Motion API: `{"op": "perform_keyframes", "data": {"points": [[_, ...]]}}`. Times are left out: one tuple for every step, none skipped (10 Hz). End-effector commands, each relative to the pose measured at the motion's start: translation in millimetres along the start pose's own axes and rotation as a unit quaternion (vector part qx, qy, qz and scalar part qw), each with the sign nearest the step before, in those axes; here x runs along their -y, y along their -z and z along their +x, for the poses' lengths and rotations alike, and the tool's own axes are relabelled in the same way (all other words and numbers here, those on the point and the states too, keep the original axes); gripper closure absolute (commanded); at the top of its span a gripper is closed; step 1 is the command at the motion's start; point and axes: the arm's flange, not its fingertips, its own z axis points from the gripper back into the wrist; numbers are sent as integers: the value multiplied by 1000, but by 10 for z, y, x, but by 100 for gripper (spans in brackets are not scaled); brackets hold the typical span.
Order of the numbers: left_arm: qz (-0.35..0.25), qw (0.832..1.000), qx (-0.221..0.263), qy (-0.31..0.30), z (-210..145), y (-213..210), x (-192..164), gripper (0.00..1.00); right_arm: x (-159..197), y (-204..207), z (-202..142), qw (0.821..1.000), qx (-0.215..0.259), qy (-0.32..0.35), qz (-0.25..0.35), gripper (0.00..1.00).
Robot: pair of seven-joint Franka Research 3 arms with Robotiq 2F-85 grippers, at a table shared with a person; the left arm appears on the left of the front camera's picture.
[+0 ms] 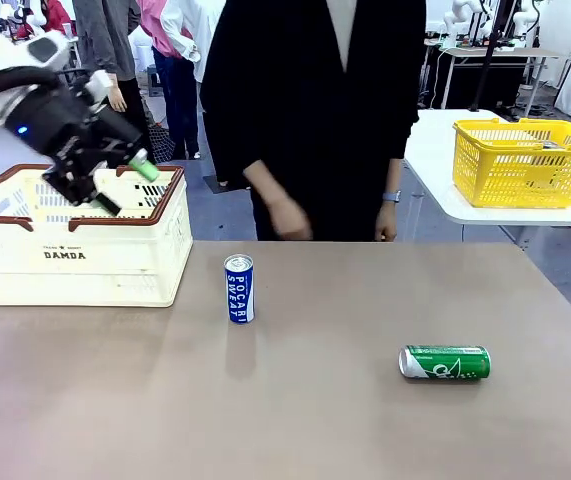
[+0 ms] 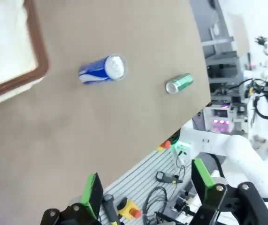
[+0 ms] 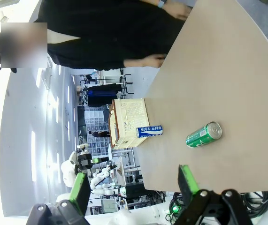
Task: Place the drinks into the Shopping basket.
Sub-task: Pick up one drink and place it into the Shopping basket.
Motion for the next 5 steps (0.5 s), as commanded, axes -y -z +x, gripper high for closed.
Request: {"op": "perform_keyframes", "data": {"points": [[-16,1000,11,-5,-98,-1,-166,0,-22,8,14,1000,5,-13,13,0],[-14,1000,7,-3,-114,16,-178,0,-22,8,14,1000,5,-13,13,0],[-5,1000,1,1,-77,90,-119,0,-22,8,14,1000,5,-13,13,0],[9,1000,-7,8,16,227,13,0,-22,8,14,1000,5,-13,13,0],[38,999,-13,7,131,424,185,0,-22,8,14,1000,5,-13,13,0]]}}
